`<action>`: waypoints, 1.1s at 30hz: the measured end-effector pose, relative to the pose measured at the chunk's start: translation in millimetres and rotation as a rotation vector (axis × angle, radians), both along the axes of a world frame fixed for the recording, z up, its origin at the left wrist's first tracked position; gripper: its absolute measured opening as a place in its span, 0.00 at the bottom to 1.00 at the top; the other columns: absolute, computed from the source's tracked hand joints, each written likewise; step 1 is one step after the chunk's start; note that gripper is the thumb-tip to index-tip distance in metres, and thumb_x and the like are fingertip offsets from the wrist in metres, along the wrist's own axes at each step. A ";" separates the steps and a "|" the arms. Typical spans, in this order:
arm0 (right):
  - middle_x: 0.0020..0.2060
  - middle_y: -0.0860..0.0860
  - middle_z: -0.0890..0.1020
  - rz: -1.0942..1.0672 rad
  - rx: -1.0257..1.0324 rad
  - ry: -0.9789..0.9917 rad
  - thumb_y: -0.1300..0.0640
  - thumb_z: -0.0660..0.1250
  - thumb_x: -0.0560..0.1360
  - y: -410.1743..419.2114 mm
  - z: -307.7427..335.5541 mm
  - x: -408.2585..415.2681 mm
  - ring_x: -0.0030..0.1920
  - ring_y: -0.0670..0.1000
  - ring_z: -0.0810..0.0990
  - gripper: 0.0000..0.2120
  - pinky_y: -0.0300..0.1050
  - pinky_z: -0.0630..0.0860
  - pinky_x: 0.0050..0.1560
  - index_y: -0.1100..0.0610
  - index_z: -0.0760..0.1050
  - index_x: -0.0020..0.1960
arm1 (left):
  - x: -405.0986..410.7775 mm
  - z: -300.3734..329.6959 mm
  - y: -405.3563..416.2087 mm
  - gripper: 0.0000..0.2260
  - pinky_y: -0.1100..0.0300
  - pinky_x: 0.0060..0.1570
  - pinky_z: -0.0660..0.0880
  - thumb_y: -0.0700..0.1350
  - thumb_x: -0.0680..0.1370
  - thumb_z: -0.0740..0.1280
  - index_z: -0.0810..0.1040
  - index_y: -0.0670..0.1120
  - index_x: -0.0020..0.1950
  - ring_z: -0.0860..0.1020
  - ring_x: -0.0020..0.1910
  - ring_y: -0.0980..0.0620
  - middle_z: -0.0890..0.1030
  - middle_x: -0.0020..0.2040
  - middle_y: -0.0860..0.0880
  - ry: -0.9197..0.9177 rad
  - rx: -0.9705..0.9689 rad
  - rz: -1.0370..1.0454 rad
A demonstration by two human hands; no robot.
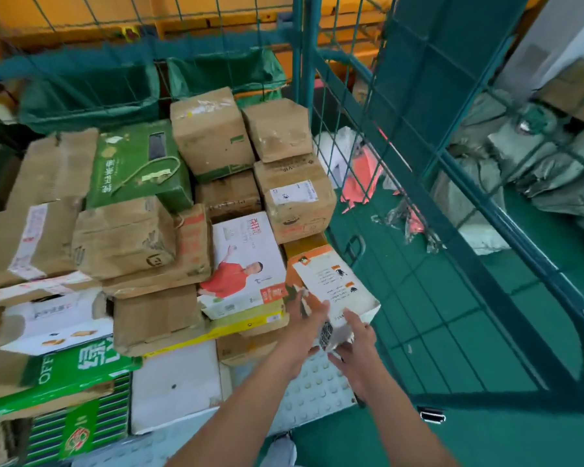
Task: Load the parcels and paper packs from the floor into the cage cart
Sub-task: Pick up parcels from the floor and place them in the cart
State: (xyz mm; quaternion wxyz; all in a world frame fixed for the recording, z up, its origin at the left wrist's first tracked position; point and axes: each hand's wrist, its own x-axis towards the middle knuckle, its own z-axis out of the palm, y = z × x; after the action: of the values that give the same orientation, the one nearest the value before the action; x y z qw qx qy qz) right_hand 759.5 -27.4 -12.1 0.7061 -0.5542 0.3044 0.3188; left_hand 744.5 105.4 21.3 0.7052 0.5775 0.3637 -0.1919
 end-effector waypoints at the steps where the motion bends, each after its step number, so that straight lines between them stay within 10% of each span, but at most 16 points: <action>1: 0.61 0.60 0.79 -0.030 0.000 0.006 0.35 0.78 0.60 4.6 -0.7 8.9 0.55 0.58 0.83 0.54 0.57 0.81 0.58 0.42 0.54 0.78 | 10.0 -0.5 1.8 0.37 0.49 0.57 0.76 0.68 0.76 0.68 0.50 0.71 0.79 0.71 0.72 0.44 0.66 0.77 0.57 -0.002 -0.008 -0.012; 13: 0.67 0.52 0.78 0.122 -0.074 -0.026 0.39 0.74 0.65 25.4 -19.4 113.8 0.65 0.56 0.78 0.37 0.60 0.79 0.56 0.41 0.68 0.72 | 94.7 -62.9 65.8 0.38 0.53 0.51 0.80 0.67 0.70 0.76 0.72 0.47 0.72 0.80 0.42 0.50 0.83 0.51 0.47 0.133 -0.326 0.337; 17: 0.61 0.49 0.83 0.079 -0.142 -0.165 0.48 0.67 0.80 42.9 -8.8 139.4 0.55 0.48 0.83 0.18 0.51 0.79 0.56 0.47 0.73 0.69 | 106.3 -65.7 59.4 0.18 0.56 0.53 0.76 0.59 0.75 0.74 0.83 0.45 0.50 0.76 0.40 0.51 0.80 0.47 0.45 0.095 -0.523 0.498; 22: 0.73 0.45 0.70 -0.060 -0.316 -0.212 0.25 0.71 0.64 59.0 -8.3 137.9 0.70 0.49 0.72 0.50 0.50 0.68 0.71 0.44 0.61 0.79 | 131.7 -56.8 36.0 0.25 0.50 0.67 0.76 0.50 0.74 0.78 0.79 0.42 0.67 0.79 0.63 0.44 0.82 0.62 0.40 0.067 -0.750 0.842; 27: 0.70 0.53 0.69 -0.076 -0.354 -0.038 0.26 0.72 0.65 68.8 -18.7 131.8 0.69 0.58 0.72 0.50 0.64 0.70 0.72 0.39 0.53 0.79 | 137.3 -62.4 16.9 0.15 0.52 0.62 0.79 0.46 0.77 0.75 0.80 0.42 0.60 0.81 0.58 0.44 0.87 0.48 0.42 0.044 -0.851 1.010; 33: 0.73 0.54 0.71 -0.023 -0.360 -0.017 0.26 0.71 0.62 76.5 -36.3 148.0 0.69 0.59 0.73 0.56 0.64 0.71 0.71 0.39 0.48 0.81 | 132.7 -85.7 17.5 0.23 0.48 0.70 0.74 0.44 0.75 0.75 0.77 0.41 0.69 0.79 0.66 0.43 0.82 0.64 0.40 0.005 -0.896 0.987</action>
State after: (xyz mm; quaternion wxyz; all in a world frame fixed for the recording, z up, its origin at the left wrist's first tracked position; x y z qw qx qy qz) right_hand 907.5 49.0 -48.5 0.6017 -0.6708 0.3567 0.2464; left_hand 877.2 122.9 -64.4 0.8814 -0.0061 0.4720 0.0193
